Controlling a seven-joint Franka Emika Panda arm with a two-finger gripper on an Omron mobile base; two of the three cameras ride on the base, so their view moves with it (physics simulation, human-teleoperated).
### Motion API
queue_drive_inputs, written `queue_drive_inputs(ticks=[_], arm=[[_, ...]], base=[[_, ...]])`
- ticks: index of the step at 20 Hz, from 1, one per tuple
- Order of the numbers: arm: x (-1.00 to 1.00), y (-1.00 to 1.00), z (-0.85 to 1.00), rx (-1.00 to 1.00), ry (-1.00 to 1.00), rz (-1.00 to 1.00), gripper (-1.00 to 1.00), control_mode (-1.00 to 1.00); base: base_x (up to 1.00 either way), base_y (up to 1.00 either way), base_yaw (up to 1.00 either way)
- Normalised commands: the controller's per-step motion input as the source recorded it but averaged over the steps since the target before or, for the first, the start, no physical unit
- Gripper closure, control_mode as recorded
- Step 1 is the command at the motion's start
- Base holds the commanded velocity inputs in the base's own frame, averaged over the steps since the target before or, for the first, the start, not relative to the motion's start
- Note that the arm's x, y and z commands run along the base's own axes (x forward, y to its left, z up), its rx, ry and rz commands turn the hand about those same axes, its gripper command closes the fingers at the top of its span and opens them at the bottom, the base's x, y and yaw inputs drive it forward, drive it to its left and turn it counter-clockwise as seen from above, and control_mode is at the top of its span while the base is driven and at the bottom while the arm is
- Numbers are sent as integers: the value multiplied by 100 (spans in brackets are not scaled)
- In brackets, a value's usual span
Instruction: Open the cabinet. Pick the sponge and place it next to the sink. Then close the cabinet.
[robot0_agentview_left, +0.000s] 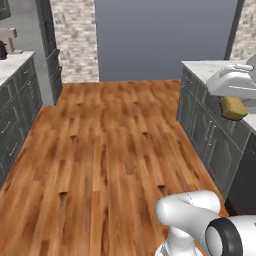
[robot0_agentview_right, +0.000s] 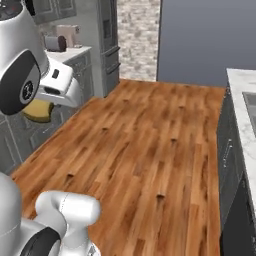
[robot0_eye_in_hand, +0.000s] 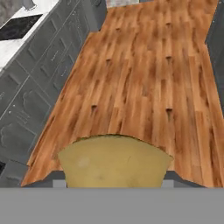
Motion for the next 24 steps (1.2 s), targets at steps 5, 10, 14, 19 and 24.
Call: queue_drive_inputs(ticks=[5, 10, 14, 19, 24], arm=[[0, 0, 0, 0, 0, 0, 100, 100], [0, 0, 0, 0, 0, 0, 100, 100], [0, 0, 0, 0, 0, 0, 100, 100], [0, 0, 0, 0, 0, 0, 100, 100], [0, 0, 0, 0, 0, 0, 100, 100]], base=[[56, -4, -37], [100, -13, -38], [100, 0, -48], [100, -3, -60], [88, 0, -74]])
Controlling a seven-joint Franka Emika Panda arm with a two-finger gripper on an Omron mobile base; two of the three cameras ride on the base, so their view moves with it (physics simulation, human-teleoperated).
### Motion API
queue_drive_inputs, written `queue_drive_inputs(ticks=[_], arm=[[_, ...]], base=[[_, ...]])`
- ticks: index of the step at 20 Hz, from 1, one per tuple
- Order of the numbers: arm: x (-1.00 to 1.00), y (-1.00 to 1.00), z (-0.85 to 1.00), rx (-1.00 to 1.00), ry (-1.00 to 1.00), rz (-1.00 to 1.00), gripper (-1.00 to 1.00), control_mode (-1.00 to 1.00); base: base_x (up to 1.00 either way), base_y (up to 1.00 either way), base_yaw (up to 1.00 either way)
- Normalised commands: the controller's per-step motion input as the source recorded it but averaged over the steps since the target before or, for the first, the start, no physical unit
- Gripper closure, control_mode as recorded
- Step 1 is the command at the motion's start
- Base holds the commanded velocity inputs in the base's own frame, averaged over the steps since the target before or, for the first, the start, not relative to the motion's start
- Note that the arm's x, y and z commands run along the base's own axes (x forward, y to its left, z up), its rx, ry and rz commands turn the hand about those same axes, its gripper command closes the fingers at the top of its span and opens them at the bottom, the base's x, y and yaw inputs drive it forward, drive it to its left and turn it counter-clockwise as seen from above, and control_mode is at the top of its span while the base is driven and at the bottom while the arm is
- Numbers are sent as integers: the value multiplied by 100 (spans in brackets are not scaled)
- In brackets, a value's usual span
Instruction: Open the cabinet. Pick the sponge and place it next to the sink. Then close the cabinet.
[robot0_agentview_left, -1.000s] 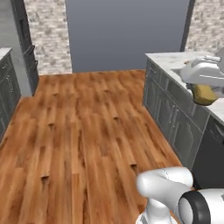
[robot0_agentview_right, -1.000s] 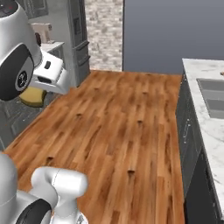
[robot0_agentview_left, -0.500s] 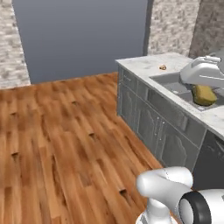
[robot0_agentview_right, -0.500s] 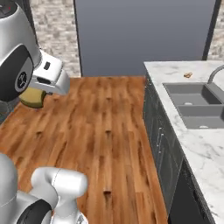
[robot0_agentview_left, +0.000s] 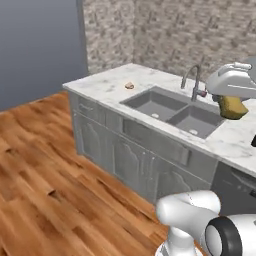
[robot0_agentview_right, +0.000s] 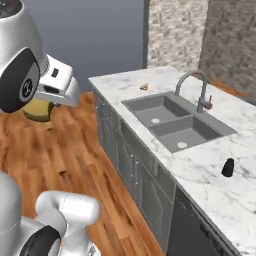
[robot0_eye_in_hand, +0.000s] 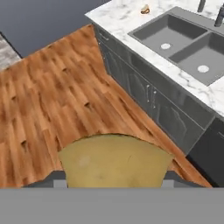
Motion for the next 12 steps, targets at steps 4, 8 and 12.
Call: queue_drive_inputs(ticks=[4, 8, 12], arm=[[0, 0, 0, 0, 0, 0, 100, 100], [0, 0, 0, 0, 0, 0, 100, 100], [0, 0, 0, 0, 0, 0, 100, 100]], base=[[78, 0, -80], [74, 0, -85], [66, 0, -90]])
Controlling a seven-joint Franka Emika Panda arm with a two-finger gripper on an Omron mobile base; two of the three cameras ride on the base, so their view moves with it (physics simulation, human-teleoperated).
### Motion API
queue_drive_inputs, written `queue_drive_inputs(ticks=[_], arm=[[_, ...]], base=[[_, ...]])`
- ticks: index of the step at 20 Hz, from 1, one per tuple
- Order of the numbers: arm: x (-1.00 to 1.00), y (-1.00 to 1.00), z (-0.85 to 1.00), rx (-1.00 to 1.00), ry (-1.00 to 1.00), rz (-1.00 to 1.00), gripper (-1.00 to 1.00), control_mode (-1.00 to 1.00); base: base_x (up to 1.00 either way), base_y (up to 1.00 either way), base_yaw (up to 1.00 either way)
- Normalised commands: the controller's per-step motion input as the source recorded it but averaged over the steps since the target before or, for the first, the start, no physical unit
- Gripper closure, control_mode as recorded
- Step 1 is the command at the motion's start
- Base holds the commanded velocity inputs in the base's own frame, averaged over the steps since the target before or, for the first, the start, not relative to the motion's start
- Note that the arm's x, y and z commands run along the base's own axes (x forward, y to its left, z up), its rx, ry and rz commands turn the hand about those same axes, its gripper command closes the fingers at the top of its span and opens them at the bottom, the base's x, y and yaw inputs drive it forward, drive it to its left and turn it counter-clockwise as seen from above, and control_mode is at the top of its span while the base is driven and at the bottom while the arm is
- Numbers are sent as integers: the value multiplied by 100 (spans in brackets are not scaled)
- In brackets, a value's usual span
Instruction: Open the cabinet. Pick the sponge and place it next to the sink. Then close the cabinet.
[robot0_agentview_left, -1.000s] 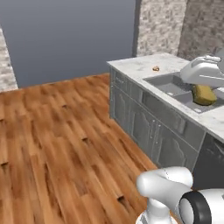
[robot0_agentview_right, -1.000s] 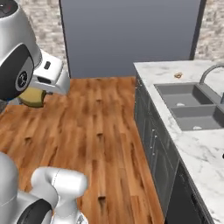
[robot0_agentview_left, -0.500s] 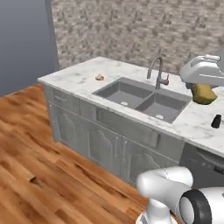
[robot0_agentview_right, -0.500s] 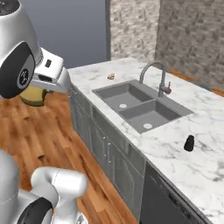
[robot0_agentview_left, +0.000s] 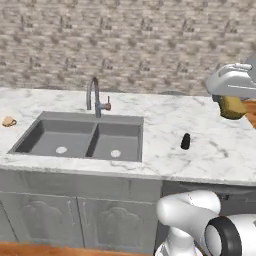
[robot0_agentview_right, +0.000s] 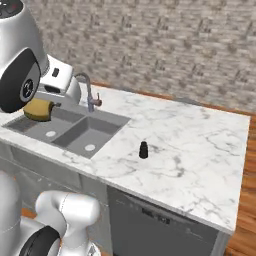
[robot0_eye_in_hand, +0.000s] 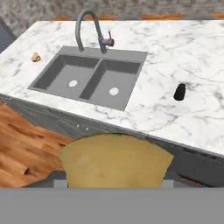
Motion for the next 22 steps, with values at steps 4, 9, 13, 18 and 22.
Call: queue_drive_inputs(ticks=[4, 9, 13, 18, 22], arm=[[0, 0, 0, 0, 0, 0, 100, 100], [0, 0, 0, 0, 0, 0, 100, 100], [0, 0, 0, 0, 0, 0, 100, 100], [0, 0, 0, 0, 0, 0, 100, 100], [0, 0, 0, 0, 0, 0, 100, 100]], base=[[70, 1, -91], [51, 21, -86], [-28, 59, -29], [-38, 44, -3], [4, 65, 2]])
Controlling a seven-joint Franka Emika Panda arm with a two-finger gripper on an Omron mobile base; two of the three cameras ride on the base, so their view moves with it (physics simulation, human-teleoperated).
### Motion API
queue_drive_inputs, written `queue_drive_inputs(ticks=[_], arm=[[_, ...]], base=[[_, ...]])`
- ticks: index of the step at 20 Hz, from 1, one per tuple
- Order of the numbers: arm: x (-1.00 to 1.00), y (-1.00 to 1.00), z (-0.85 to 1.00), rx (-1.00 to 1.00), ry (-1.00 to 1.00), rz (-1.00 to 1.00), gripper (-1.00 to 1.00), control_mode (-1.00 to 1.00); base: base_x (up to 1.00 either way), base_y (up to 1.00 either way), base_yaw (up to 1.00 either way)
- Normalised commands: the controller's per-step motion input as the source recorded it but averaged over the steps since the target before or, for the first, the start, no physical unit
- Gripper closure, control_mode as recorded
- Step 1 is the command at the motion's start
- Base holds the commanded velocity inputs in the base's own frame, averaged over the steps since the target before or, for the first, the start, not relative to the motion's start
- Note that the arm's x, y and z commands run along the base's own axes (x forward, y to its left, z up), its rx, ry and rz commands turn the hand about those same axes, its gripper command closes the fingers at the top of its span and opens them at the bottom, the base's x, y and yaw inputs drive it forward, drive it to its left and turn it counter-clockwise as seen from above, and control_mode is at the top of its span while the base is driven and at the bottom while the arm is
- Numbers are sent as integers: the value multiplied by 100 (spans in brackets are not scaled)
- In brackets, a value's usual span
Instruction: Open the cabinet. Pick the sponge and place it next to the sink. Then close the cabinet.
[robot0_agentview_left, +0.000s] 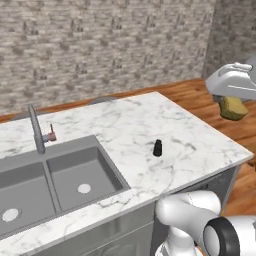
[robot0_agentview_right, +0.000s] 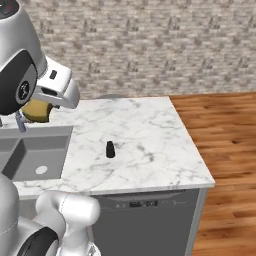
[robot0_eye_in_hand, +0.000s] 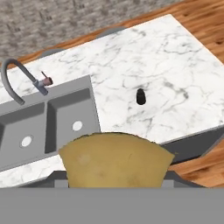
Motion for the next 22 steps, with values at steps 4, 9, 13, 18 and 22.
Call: queue_drive_inputs(ticks=[4, 9, 13, 18, 22], arm=[[0, 0, 0, 0, 0, 0, 100, 100], [0, 0, 0, 0, 0, 0, 100, 100], [0, 0, 0, 0, 0, 0, 100, 100], [0, 0, 0, 0, 0, 0, 100, 100], [0, 0, 0, 0, 0, 0, 100, 100]], base=[[57, 42, 12], [50, 0, 7], [40, -8, 11], [17, -9, 10], [0, 0, 0]])
